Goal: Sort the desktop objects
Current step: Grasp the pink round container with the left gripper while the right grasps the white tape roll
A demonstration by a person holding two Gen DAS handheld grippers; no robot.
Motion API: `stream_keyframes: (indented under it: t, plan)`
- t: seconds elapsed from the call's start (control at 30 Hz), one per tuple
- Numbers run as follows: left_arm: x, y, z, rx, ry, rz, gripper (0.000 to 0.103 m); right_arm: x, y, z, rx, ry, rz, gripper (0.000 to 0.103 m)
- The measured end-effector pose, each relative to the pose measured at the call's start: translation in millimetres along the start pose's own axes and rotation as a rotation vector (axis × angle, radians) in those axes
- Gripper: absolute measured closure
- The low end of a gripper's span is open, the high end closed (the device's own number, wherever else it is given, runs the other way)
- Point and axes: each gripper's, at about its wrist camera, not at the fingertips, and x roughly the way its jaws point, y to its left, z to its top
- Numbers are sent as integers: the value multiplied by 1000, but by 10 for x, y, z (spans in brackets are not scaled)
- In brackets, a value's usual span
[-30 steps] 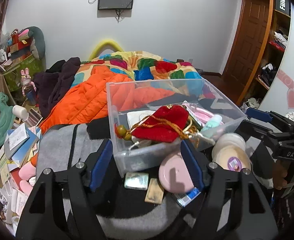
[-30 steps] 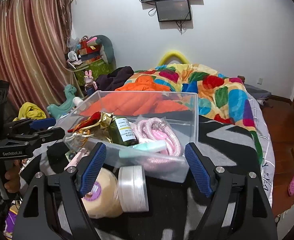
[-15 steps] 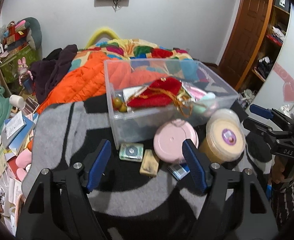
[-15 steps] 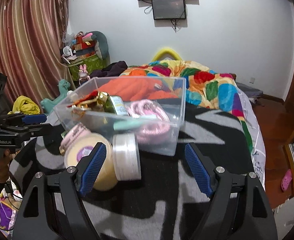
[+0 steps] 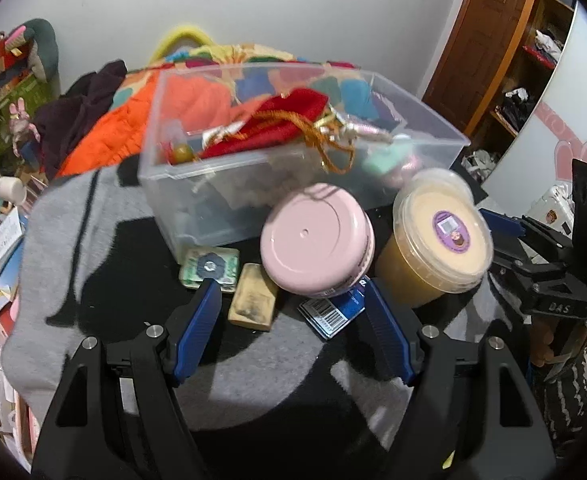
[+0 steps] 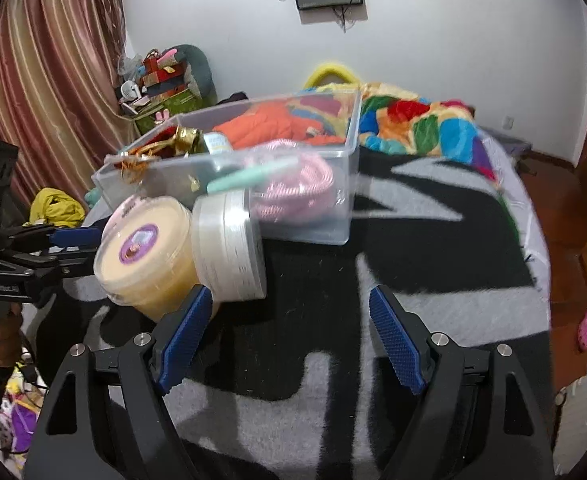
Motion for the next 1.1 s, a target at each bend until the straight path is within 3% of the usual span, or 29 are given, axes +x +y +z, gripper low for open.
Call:
stream_keyframes:
  t: [0.17, 0.43, 0.7, 1.0, 1.07, 1.1]
  plan:
    - [118, -45, 40, -3, 19, -20, 30, 44, 14, 5, -2, 4, 34, 25]
    - [209, -98, 120, -2, 16, -14, 30, 43, 136, 70, -67, -20, -3, 25]
    - [243, 20, 163, -67, 12, -62, 30, -36, 186, 74, -99, -49, 1, 25]
    - [314, 81, 239, -152, -17, -105, 30, 71, -23, 134, 42, -31, 82, 26]
    - [316, 95, 236, -160, -21, -128, 30, 99, -50, 144, 56, -28, 85, 33]
    - [321, 93, 234, -161, -21, -141, 29, 118, -56, 145, 63, -19, 87, 43]
